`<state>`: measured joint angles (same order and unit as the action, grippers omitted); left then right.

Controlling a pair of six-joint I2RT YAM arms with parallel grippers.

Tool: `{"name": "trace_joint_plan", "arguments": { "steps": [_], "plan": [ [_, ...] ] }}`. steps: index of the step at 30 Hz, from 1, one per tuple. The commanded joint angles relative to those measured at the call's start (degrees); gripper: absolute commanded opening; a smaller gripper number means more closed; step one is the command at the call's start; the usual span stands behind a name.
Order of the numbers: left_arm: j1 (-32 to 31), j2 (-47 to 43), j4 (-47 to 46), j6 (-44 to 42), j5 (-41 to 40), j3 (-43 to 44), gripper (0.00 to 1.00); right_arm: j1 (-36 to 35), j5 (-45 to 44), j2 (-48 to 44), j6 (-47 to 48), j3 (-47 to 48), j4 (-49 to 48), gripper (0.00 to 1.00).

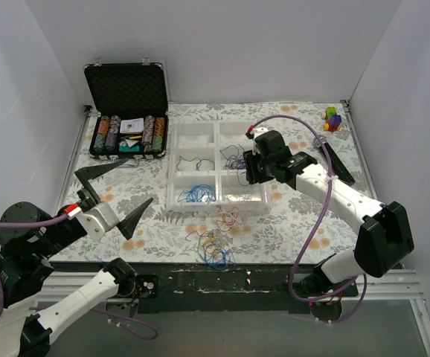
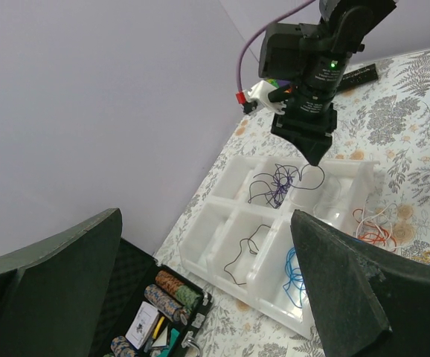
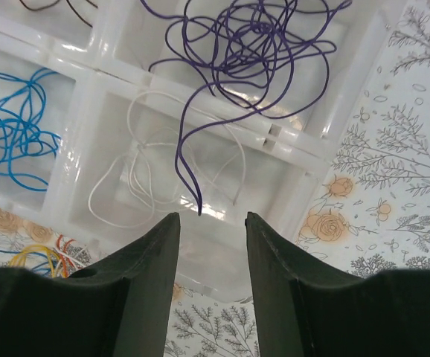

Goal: Untangle the cables
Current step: Place the cable in the bin.

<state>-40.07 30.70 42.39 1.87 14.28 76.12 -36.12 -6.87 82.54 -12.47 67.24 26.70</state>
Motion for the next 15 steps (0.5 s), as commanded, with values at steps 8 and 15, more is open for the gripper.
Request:
{"name": "trace_joint_plan", "arguments": {
  "steps": [8, 15],
  "plan": [
    [0.17, 0.85, 0.15, 0.42, 0.04, 0.00, 0.98, 0.08, 2.57, 2.35, -0.80, -1.15, -5.86, 0.41],
    [0.08, 0.77, 0.06, 0.24, -0.22, -0.27, 0.98, 0.08, 2.66, 6.84, -0.28, 1.57, -5.87, 0.22]
  ]
}}
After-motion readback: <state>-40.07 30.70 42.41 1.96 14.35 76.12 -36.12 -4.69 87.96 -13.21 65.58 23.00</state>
